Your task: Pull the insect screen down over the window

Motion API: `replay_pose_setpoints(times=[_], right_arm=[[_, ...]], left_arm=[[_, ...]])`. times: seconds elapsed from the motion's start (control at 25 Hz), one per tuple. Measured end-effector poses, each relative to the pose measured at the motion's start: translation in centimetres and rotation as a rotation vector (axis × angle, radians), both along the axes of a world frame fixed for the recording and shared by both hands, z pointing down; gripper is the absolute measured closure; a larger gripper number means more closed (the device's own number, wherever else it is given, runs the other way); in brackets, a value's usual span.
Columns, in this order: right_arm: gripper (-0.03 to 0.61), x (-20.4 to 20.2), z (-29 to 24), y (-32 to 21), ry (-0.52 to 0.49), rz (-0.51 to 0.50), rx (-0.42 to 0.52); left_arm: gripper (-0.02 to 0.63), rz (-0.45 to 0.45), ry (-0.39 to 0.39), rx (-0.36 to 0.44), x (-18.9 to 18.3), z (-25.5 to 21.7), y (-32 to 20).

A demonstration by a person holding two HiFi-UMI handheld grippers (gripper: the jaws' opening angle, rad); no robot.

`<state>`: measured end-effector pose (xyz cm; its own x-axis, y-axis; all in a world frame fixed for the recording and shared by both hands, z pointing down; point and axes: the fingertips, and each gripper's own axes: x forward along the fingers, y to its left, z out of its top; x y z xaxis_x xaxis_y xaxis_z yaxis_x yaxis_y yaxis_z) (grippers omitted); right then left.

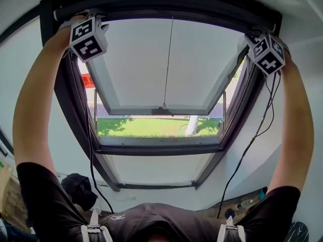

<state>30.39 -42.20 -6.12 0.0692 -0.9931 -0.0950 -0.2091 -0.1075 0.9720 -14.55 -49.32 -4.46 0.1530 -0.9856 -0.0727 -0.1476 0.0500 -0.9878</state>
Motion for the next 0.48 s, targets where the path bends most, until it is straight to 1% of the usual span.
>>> replay_pose_setpoints(times=[0.12,0.16,0.2,0.24,0.28,0.48], right_arm=[[0.500,0.8,0.0,-0.4,-0.003,0.022,-0.001],[0.503,1.0,0.0,-0.5,0.006,0.027,0.004],[0.522,1.1,0.0,-0.5,0.019,0.030,0.012],[0.539,1.2,0.0,-0.6,0.033,0.030,0.021],[0.546,1.2,0.0,-0.6,0.042,0.028,0.027],[0.546,1.6,-0.1,-0.8,0.050,0.034,0.036]], left_arm=[[0.468,-0.005,0.031,-0.027,-0.3,-0.1,-0.9],[0.497,-0.005,0.039,-0.038,-0.3,-0.1,-1.2],[0.514,-0.008,0.041,-0.051,-0.4,-0.1,-1.4],[0.516,-0.012,0.038,-0.062,-0.3,0.0,-1.7],[0.528,-0.015,0.036,-0.072,-0.3,0.0,-1.8],[0.549,-0.022,0.019,-0.128,-0.2,0.0,-1.8]])
